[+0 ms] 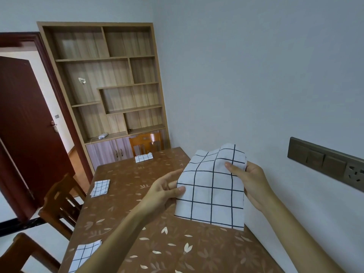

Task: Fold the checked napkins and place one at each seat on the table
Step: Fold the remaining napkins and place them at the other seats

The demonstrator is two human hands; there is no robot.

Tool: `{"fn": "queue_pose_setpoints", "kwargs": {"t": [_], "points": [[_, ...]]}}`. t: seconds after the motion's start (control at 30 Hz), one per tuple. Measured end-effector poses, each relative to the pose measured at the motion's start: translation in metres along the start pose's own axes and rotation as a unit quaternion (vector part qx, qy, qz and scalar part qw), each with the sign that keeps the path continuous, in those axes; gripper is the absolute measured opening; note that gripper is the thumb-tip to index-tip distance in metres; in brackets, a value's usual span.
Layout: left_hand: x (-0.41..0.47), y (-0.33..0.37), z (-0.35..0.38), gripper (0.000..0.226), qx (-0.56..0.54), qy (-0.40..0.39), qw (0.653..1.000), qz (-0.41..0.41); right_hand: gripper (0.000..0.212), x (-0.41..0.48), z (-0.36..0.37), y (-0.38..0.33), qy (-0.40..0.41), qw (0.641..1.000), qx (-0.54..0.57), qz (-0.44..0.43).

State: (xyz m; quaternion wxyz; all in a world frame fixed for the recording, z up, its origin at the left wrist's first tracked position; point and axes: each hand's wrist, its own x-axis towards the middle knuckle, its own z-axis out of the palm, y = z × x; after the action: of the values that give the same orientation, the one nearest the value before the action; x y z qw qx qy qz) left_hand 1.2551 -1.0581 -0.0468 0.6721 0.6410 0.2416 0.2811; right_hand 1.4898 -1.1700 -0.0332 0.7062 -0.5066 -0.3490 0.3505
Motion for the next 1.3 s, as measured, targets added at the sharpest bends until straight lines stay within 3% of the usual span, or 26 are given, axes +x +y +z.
{"fn": "queue_pose_setpoints", "kwargs": {"t": [0.2, 0.47, 0.57, 0.67, 0.8, 0.93, 1.13, 1.3], "points": [[0.010, 0.006, 0.007, 0.064, 0.032, 0.078, 0.996, 0.011, 0.022, 0.000, 0.003, -0.001, -0.043, 0.998, -0.032, -0.012], [0.016, 0.007, 0.013, 0.041, -0.014, 0.101, 0.995, 0.019, 0.025, 0.003, 0.002, -0.004, 0.003, 0.999, -0.004, -0.033], [0.017, 0.007, 0.014, 0.034, -0.037, 0.109, 0.993, 0.020, 0.035, 0.001, 0.001, -0.005, -0.022, 0.999, 0.022, 0.016], [0.019, 0.009, 0.016, 0.028, -0.035, 0.128, 0.991, 0.024, 0.035, -0.005, 0.002, -0.006, -0.084, 0.993, -0.030, 0.073], [0.020, 0.010, 0.021, 0.024, 0.010, 0.163, 0.986, 0.022, 0.029, -0.005, 0.004, -0.005, -0.094, 0.992, -0.047, 0.067], [0.013, 0.013, 0.025, 0.024, 0.053, 0.138, 0.989, 0.023, 0.029, 0.002, 0.004, -0.005, -0.070, 0.995, -0.062, 0.046], [0.007, 0.017, 0.028, 0.025, 0.075, 0.087, 0.993, 0.011, 0.047, 0.001, 0.005, -0.003, -0.046, 0.997, -0.059, 0.026], [0.005, 0.017, 0.027, 0.025, 0.056, 0.103, 0.993, 0.029, 0.055, 0.001, 0.002, 0.000, -0.071, 0.992, -0.033, 0.097]]}}
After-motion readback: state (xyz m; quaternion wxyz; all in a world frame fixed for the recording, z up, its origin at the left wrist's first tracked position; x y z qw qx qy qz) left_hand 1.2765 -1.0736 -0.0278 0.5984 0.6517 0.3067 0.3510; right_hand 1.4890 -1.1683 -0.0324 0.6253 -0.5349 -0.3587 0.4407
